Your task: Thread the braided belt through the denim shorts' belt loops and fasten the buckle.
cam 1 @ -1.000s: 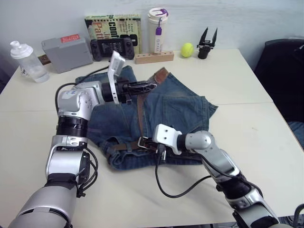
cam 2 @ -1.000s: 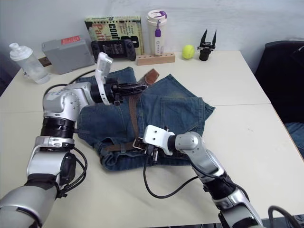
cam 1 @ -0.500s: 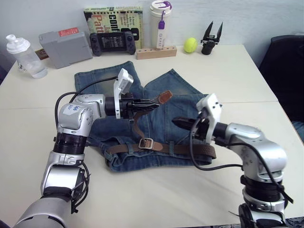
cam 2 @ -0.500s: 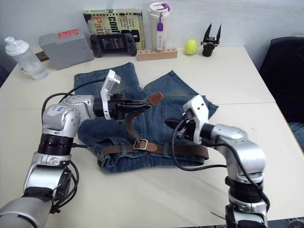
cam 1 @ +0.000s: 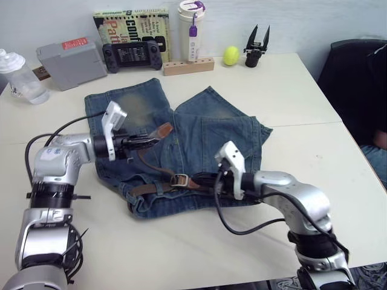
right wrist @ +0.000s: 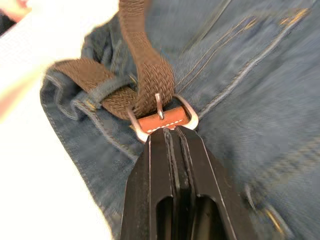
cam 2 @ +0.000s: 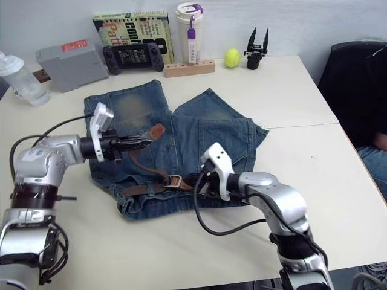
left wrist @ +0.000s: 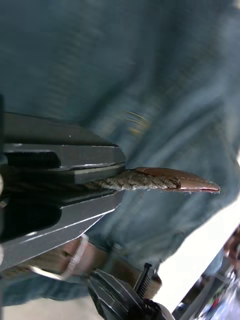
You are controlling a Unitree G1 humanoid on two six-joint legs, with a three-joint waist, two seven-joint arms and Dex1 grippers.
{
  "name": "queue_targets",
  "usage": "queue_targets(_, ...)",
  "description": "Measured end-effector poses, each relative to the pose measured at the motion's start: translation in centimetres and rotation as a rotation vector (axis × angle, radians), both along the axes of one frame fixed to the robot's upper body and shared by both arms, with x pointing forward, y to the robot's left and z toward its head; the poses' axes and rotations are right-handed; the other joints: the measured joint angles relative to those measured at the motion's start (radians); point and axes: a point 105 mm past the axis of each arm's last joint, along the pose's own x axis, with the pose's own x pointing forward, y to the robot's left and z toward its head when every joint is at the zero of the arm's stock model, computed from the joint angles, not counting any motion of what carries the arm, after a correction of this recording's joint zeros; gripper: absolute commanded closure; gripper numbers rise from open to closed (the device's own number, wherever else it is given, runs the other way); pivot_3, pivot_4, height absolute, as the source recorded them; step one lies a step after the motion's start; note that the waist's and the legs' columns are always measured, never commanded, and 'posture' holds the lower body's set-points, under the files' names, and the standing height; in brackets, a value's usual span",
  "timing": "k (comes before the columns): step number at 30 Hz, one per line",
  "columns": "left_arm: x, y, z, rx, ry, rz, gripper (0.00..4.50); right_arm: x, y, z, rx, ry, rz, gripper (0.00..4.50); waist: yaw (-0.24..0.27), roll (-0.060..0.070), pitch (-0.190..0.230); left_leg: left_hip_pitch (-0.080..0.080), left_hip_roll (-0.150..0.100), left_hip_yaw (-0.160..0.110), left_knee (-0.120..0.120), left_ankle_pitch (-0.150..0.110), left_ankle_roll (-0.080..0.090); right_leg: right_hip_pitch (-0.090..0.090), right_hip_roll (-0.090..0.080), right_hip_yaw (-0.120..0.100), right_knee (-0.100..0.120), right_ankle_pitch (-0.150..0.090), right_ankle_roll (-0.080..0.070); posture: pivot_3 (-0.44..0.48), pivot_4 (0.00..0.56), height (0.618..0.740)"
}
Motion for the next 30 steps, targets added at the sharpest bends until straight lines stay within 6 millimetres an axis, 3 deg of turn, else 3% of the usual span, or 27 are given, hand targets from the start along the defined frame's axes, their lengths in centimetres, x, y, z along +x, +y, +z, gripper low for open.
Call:
queue_targets(7, -2.0, 2.4, -1.6, -0.025, 0.061, 0.115, 4.5, 1.3, 3.0, -0.6, 0.047, 0.034, 0.077, 4.44, 0.004, -0.002, 0.001, -0.001, 0.0, 0.0, -0.001, 0.0, 0.0, -0.001, -0.001, 0.0, 0.0, 0.0, -0.001, 0.0, 0.15, 0.693)
queue_targets(30, -3.0, 3.6, -2.2, 0.0, 0.058, 0.198, 4.5, 1.7, 4.0, -2.2, -0.02, -0.003, 0.314, 4.44, -0.02, -0.005, 0.0, 0.003, 0.001, 0.001, 0.001, 0.0, 0.0, 0.0, -0.001, 0.0, 0.006, 0.0, -0.001, 0.0, 0.15, 0.693)
